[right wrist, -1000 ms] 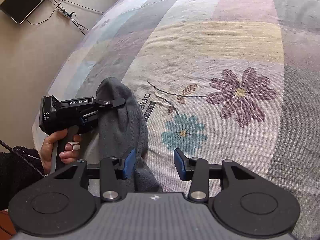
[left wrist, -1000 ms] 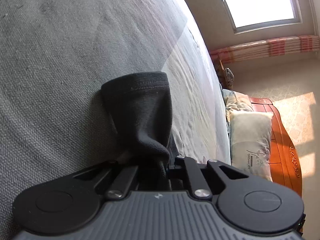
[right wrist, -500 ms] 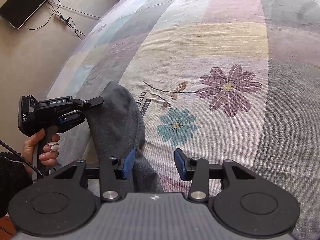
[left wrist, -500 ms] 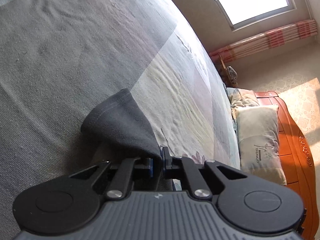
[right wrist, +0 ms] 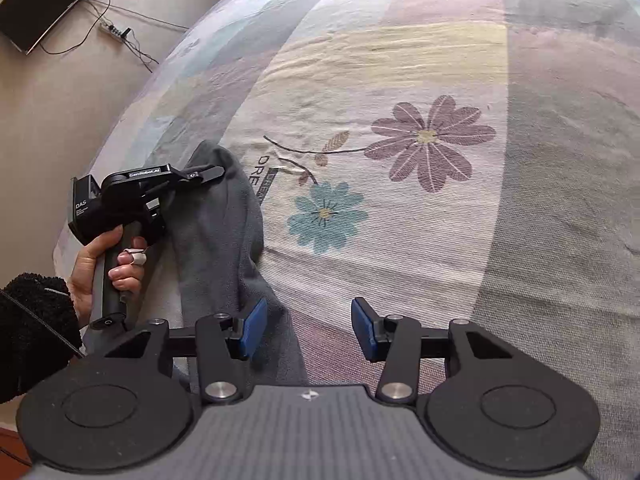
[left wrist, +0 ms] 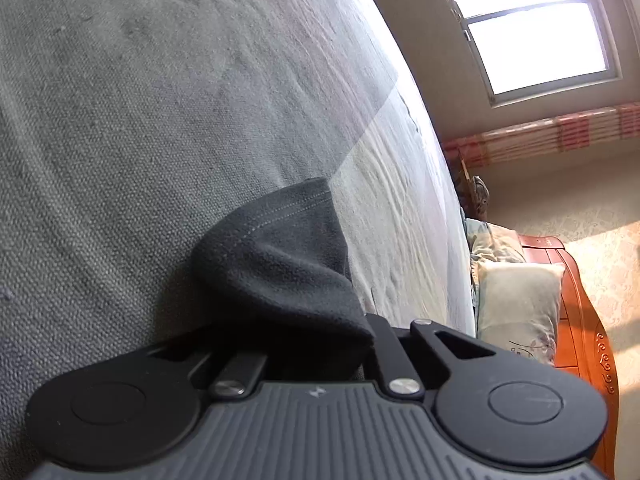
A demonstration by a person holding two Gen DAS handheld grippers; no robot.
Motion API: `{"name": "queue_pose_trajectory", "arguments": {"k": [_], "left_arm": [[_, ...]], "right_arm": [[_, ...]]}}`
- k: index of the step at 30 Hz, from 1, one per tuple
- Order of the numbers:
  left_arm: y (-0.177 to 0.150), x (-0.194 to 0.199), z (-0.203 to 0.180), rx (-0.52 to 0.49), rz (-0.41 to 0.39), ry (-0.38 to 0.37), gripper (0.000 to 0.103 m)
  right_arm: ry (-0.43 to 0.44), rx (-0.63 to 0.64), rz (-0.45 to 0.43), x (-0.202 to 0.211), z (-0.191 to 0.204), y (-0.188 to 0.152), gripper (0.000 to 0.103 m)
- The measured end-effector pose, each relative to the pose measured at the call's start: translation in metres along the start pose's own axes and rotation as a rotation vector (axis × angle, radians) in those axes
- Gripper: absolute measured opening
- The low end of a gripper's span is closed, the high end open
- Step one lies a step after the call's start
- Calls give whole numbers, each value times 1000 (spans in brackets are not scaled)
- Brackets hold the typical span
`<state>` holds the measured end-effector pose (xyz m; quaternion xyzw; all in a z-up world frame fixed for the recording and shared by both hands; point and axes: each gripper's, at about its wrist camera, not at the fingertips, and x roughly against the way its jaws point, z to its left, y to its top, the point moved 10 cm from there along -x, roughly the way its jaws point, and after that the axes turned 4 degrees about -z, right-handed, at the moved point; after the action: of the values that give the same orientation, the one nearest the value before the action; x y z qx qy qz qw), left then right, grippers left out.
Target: Fold clothes
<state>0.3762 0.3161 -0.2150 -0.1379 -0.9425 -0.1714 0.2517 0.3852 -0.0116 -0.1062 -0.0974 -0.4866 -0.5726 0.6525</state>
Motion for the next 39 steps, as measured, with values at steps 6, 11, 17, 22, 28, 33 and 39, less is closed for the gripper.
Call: {"name": "queue_pose_trajectory", "arguments": {"k": [6, 11, 17, 22, 28, 33, 39], "left_arm": [[1, 14, -32, -59, -15, -2, 1], [1, 43, -49, -79, -45, 7, 1], [-2, 91, -54, -102, -103, 80, 1], [-15, 134, -62, -156, -125, 190, 1], [-30, 186, -55, -186, -144, 305, 1], [-39, 215, -50, -190, -137, 370, 1], [-41, 219, -48, -206, -134, 393, 1]], "right_arm": [[-9, 6, -18, 8, -1, 3, 52], [-2, 1, -24, 11, 3, 6, 52], [24, 15, 4, 16, 18, -3, 52], [35, 36, 52, 24, 27, -23, 52], [34, 46, 106, 38, 29, -47, 52], [36, 80, 165, 57, 33, -77, 52], [68, 384, 304, 72, 62, -145, 44]]}}
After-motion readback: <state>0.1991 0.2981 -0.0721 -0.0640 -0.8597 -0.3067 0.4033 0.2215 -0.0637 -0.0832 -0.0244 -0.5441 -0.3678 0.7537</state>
